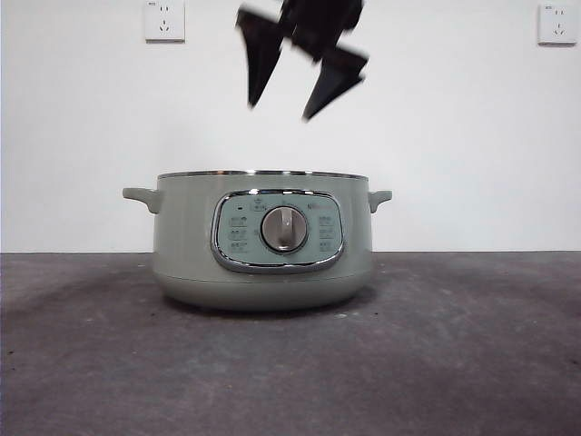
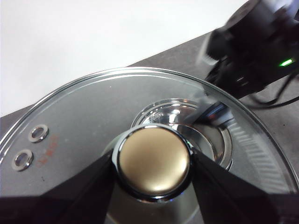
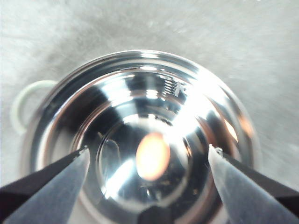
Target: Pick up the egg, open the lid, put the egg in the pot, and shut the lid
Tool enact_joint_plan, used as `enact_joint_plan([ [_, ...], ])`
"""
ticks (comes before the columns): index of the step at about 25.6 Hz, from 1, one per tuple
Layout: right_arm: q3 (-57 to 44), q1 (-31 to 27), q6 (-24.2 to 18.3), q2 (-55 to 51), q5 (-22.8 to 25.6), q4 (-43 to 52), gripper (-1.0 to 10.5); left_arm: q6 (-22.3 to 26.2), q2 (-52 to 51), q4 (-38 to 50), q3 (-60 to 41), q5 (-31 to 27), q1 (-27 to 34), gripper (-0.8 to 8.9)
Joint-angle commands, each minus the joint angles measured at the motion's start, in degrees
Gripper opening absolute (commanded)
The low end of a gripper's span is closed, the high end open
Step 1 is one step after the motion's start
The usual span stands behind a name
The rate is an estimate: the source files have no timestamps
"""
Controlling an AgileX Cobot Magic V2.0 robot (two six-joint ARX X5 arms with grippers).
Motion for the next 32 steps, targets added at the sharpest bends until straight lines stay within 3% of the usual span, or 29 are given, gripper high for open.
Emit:
enact_joint_plan([
  [1, 0.1, -1.1, 0.5, -3.0, 0.3, -4.3, 4.4, 0.7, -0.3, 2.8, 0.6, 0.7, -0.1, -0.07],
  [3, 0.1, -1.7, -0.2, -6.1, 0.3, -8.7, 4.2, 0.7, 0.0, 3.5, 0.6, 0.8, -0.1, -0.08],
  [5, 0.1, -2.3, -1.5, -9.6, 0.2, -13.7, 3.0, 0.7, 0.6, 3.7, 0.6, 2.3, -0.2, -0.08],
  [6, 0.1, -2.3, -2.0, -11.4, 0.2, -16.2, 3.0, 0.7, 1.0, 3.7, 0.6, 3.4, -0.3, -0.08],
  [11, -0.2, -2.3, -1.5, -22.1, -1.0, -16.3, 2.8, 0.7, 4.7, 4.4, 0.6, 4.4, -1.4, -0.08],
  [16, -1.2, -2.3, 0.0, -33.2, -1.0, -16.4, 2.8, 0.7, 11.3, 8.0, 0.6, 4.3, -7.0, -0.07],
  [22, -11.2, -2.3, 0.2, -46.6, -0.1, -16.4, 2.8, 0.8, 21.0, 13.9, 0.6, 3.4, -13.2, -0.07],
  [32, -25.4, -2.3, 1.9, -61.4, 1.7, -16.4, 2.8, 2.2, 31.2, 21.0, 0.6, 0.7, -16.4, -0.07],
])
